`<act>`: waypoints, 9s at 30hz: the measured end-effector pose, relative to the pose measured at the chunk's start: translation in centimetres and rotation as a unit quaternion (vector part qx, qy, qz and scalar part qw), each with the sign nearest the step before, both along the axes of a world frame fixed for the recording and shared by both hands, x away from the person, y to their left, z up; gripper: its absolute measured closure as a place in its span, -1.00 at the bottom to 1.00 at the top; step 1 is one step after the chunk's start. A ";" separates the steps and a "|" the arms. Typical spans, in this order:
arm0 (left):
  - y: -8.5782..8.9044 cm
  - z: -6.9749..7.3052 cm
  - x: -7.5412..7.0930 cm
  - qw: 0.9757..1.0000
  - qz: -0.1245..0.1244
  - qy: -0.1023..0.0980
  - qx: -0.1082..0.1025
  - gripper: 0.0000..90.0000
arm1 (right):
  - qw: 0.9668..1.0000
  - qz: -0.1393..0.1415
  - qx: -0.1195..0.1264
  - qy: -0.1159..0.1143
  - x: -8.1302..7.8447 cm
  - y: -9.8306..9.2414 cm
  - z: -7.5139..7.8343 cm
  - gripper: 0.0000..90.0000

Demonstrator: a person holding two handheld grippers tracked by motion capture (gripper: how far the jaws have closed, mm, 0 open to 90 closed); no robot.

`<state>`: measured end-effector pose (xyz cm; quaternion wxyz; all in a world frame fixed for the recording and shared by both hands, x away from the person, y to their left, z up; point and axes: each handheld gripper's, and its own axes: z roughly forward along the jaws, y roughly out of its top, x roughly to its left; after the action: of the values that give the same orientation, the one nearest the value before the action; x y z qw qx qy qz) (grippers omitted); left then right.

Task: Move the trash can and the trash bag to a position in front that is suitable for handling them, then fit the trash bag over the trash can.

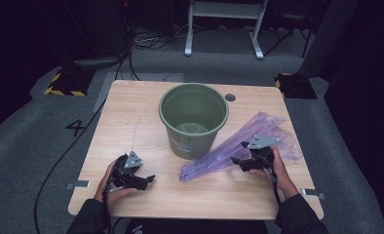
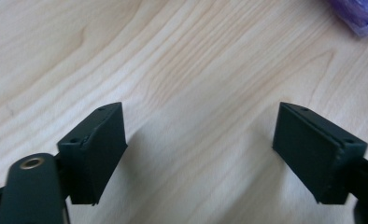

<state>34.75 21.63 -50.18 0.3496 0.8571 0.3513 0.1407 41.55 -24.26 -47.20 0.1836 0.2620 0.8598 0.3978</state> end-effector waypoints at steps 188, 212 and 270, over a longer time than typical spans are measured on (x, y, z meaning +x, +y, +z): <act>-0.5 -0.2 -0.7 1.000 0.010 -0.007 -0.008 -0.66 | 0.940 -0.043 0.236 -0.242 -1.8 -6.1 17.5 1.00; -0.6 0.0 -0.6 1.000 0.013 -0.010 0.002 -0.64 | 0.947 -0.064 0.184 -0.254 0.1 -2.4 18.8 1.00; -5.3 15.7 0.6 0.973 -0.016 -0.200 -0.116 -0.59 | 0.973 0.021 0.073 -0.219 0.7 5.6 14.2 1.00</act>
<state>35.38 16.30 -34.47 0.5124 0.7704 0.2742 0.2622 42.24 -18.70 -32.97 0.3394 0.1635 0.7727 0.5109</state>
